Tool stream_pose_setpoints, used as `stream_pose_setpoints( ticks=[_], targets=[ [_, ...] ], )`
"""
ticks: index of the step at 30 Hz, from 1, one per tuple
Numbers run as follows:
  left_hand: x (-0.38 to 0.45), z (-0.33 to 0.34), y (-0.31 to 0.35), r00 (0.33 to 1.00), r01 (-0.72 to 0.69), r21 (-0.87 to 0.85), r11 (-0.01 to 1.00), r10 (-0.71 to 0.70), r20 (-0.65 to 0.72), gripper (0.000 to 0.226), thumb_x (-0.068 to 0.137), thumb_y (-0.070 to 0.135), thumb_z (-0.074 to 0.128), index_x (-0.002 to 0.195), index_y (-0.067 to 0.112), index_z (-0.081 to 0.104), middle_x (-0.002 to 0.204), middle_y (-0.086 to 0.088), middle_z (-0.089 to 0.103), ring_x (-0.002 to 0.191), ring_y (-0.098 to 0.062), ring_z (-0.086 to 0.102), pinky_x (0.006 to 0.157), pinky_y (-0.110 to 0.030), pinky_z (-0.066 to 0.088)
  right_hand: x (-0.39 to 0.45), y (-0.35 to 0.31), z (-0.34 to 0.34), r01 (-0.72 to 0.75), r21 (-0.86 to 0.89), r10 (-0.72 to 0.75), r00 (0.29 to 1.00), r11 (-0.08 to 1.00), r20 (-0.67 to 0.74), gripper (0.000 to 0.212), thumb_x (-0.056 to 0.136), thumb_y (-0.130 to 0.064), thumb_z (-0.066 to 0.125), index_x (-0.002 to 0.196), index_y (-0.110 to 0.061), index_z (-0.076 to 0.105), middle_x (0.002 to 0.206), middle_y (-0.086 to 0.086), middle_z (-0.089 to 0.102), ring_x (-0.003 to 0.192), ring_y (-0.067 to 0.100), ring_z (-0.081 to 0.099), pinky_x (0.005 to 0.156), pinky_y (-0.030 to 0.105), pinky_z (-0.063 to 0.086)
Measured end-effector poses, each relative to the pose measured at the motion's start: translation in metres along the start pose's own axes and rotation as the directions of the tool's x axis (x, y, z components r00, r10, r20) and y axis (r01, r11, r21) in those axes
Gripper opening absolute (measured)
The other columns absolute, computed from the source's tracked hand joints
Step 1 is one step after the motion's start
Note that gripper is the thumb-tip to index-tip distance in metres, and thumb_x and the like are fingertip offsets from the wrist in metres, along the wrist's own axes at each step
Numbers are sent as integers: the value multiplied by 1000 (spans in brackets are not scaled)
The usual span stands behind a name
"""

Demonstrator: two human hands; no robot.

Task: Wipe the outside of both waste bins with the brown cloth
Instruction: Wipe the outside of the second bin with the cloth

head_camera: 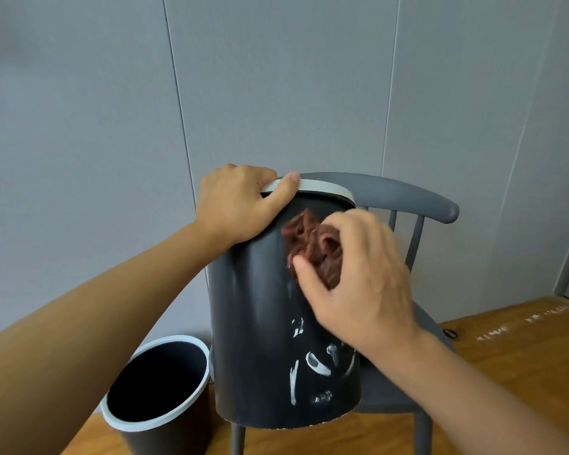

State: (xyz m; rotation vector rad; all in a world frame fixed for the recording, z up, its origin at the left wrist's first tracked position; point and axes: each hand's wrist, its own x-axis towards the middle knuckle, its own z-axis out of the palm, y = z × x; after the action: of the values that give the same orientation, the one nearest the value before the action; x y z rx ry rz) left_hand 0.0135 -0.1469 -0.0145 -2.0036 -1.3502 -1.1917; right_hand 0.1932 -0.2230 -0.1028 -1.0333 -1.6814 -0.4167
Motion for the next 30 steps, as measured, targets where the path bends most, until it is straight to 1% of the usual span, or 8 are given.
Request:
stream_pose_setpoints(
  ticks=[4,7,9,13,17,21,24,30],
  targets=[
    [0,1,-4,1000,0,-14,1000,0,-1,63,92,63,40,56,14,22,45,-2,24,46,-19,28,50,-33,25,-16,4,-12,105,70,-120,960,992,255,76,78,-34,71,146,-19,40,142,1,44,125,22,48,99,38,54],
    [0,1,-2,1000,-6,6,1000,6,2,63,92,63,39,55,14,24,44,-2,25,45,-19,30,51,-32,23,-12,10,-20,83,116,-117,940,990,321,70,82,-28,80,142,-31,44,127,-12,52,114,11,53,92,36,58],
    [-1,-1,-1,1000,8,2,1000,-8,5,62,92,63,40,55,15,23,44,-3,24,46,-19,29,51,-32,21,-4,12,-25,40,172,-87,956,984,279,59,81,-26,82,131,-37,53,113,-14,59,101,9,60,85,37,59],
    [-1,-2,3,1000,6,5,1000,-6,-1,63,91,63,41,55,15,23,44,-3,23,45,-17,29,50,-32,17,30,18,-26,-52,100,54,998,994,-27,46,73,-22,83,114,-33,65,97,-6,64,87,24,65,74,41,57],
    [-1,-1,6,1000,0,12,1000,0,-5,63,92,61,43,54,15,22,43,-2,23,44,-15,28,50,-32,17,40,11,-15,32,7,-33,991,999,126,44,79,-45,69,122,-36,63,104,-7,53,98,24,59,72,33,48],
    [-1,-1,1,1000,1,-2,1000,-1,-5,62,93,60,43,53,17,22,43,0,24,44,-16,29,51,-32,23,32,7,-9,39,97,-56,983,995,177,43,97,-58,42,127,-35,63,122,-9,56,111,22,53,85,42,52],
    [-2,-1,4,1000,-11,12,1000,11,-15,62,93,61,42,52,18,22,42,0,24,43,-14,29,51,-31,21,38,12,-5,-63,197,42,993,978,111,31,96,-52,50,118,-37,65,116,-15,64,106,22,60,91,43,53],
    [-1,0,5,1000,-23,15,1000,23,-20,62,92,61,42,54,16,23,43,-2,25,44,-16,29,50,-32,21,38,5,-4,-95,146,78,990,985,119,28,85,-40,57,110,-33,67,105,-11,64,98,23,60,87,41,52]
  ],
)
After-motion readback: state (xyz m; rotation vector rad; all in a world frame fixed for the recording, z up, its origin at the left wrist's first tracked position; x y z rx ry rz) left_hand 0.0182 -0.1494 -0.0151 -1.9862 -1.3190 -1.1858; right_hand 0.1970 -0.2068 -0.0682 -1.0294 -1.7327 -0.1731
